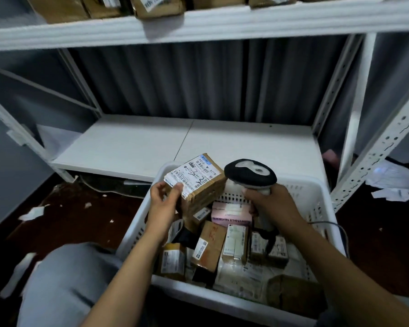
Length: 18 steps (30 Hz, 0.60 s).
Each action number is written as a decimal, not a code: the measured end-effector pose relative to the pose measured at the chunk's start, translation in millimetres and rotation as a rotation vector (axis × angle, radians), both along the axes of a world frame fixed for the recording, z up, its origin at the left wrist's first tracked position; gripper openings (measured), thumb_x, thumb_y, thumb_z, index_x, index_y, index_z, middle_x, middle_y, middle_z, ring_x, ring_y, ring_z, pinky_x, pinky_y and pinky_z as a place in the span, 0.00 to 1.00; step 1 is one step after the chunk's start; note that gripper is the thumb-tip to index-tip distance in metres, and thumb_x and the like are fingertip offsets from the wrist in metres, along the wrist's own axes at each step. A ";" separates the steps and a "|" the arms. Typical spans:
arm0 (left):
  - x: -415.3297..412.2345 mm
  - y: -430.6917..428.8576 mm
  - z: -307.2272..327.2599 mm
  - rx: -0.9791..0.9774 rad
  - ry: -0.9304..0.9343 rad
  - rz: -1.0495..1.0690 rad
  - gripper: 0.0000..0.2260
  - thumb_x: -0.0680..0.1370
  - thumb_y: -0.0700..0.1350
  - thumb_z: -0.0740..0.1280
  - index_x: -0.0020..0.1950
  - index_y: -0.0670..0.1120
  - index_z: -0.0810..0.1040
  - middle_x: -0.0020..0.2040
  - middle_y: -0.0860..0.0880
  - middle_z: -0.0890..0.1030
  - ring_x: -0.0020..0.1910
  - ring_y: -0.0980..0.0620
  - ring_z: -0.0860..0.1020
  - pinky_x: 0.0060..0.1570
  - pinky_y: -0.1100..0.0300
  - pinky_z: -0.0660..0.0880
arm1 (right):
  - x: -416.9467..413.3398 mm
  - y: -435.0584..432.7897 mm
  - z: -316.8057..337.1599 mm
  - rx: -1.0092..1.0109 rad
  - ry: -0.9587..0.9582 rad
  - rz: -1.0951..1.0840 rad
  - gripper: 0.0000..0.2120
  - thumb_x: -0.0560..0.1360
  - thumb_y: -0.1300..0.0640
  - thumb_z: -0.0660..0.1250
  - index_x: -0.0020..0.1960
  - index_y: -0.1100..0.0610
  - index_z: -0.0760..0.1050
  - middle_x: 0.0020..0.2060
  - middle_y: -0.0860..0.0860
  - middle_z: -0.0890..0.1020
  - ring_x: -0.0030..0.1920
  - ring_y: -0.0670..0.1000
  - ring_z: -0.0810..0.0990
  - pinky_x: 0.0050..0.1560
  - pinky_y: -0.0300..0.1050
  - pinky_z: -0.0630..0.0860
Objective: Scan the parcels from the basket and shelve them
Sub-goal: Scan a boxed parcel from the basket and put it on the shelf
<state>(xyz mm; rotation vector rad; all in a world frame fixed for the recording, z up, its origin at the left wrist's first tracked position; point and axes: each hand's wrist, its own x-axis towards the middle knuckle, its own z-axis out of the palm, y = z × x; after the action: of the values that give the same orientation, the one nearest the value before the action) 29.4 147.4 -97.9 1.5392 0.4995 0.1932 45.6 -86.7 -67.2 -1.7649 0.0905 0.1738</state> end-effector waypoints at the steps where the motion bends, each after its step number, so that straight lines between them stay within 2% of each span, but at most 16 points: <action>1: -1.4 0.3 10.6 -0.025 -0.009 -0.017 0.15 0.79 0.52 0.64 0.63 0.52 0.64 0.52 0.51 0.76 0.48 0.52 0.78 0.34 0.58 0.77 | -1.8 7.2 4.7 0.053 0.002 -0.057 0.03 0.74 0.59 0.71 0.45 0.59 0.80 0.27 0.56 0.81 0.27 0.51 0.79 0.35 0.47 0.78; 3: -2.2 1.1 28.2 -0.047 -0.020 -0.062 0.14 0.80 0.52 0.62 0.64 0.55 0.63 0.52 0.52 0.77 0.49 0.52 0.78 0.32 0.59 0.78 | -3.9 20.7 13.3 0.137 0.014 -0.146 0.06 0.74 0.59 0.71 0.49 0.60 0.80 0.29 0.57 0.82 0.28 0.51 0.80 0.34 0.46 0.79; 5: -3.3 7.8 46.8 -0.065 -0.032 -0.096 0.13 0.81 0.53 0.60 0.64 0.57 0.64 0.52 0.56 0.76 0.49 0.55 0.77 0.35 0.55 0.81 | -5.2 36.2 28.2 0.190 -0.005 -0.165 0.07 0.75 0.59 0.71 0.51 0.60 0.79 0.32 0.57 0.82 0.27 0.50 0.80 0.30 0.41 0.78; 7: -2.6 18.7 64.8 -0.090 -0.040 -0.118 0.13 0.81 0.55 0.59 0.66 0.57 0.66 0.54 0.55 0.76 0.51 0.51 0.78 0.37 0.51 0.81 | -3.0 51.3 46.0 0.208 -0.049 -0.152 0.08 0.75 0.59 0.71 0.53 0.59 0.79 0.34 0.56 0.83 0.27 0.49 0.80 0.30 0.40 0.77; 9: -1.9 30.6 81.2 -0.090 -0.037 -0.116 0.16 0.81 0.57 0.59 0.67 0.56 0.67 0.57 0.51 0.75 0.54 0.48 0.77 0.34 0.55 0.78 | 1.4 64.4 65.1 0.211 -0.094 -0.130 0.09 0.75 0.59 0.71 0.53 0.60 0.79 0.35 0.55 0.83 0.28 0.48 0.81 0.31 0.39 0.77; 12: -4.2 49.2 109.5 -0.135 -0.063 -0.102 0.15 0.81 0.55 0.58 0.65 0.52 0.69 0.58 0.49 0.75 0.51 0.51 0.76 0.33 0.57 0.77 | 9.4 87.1 97.7 0.181 -0.169 -0.098 0.08 0.75 0.59 0.72 0.53 0.59 0.79 0.35 0.54 0.83 0.28 0.47 0.81 0.31 0.38 0.76; 15: -6.1 67.6 138.3 -0.179 -0.105 -0.103 0.13 0.81 0.56 0.59 0.63 0.55 0.69 0.59 0.53 0.76 0.54 0.53 0.77 0.39 0.50 0.81 | 15.1 110.5 125.4 0.211 -0.228 -0.074 0.10 0.74 0.59 0.72 0.54 0.60 0.79 0.39 0.53 0.83 0.30 0.49 0.81 0.30 0.38 0.75; 18: -7.9 84.5 165.3 -0.171 -0.153 -0.170 0.15 0.80 0.58 0.59 0.65 0.56 0.67 0.59 0.56 0.77 0.55 0.54 0.78 0.41 0.52 0.81 | 19.6 134.9 148.9 0.324 -0.240 -0.052 0.11 0.74 0.60 0.72 0.55 0.63 0.78 0.38 0.56 0.82 0.29 0.50 0.80 0.28 0.38 0.74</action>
<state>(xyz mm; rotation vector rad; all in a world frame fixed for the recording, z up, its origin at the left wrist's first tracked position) 21.5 231.8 67.4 1.3797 0.2558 0.1318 65.2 48.2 81.7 -1.4469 -0.0627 -0.0602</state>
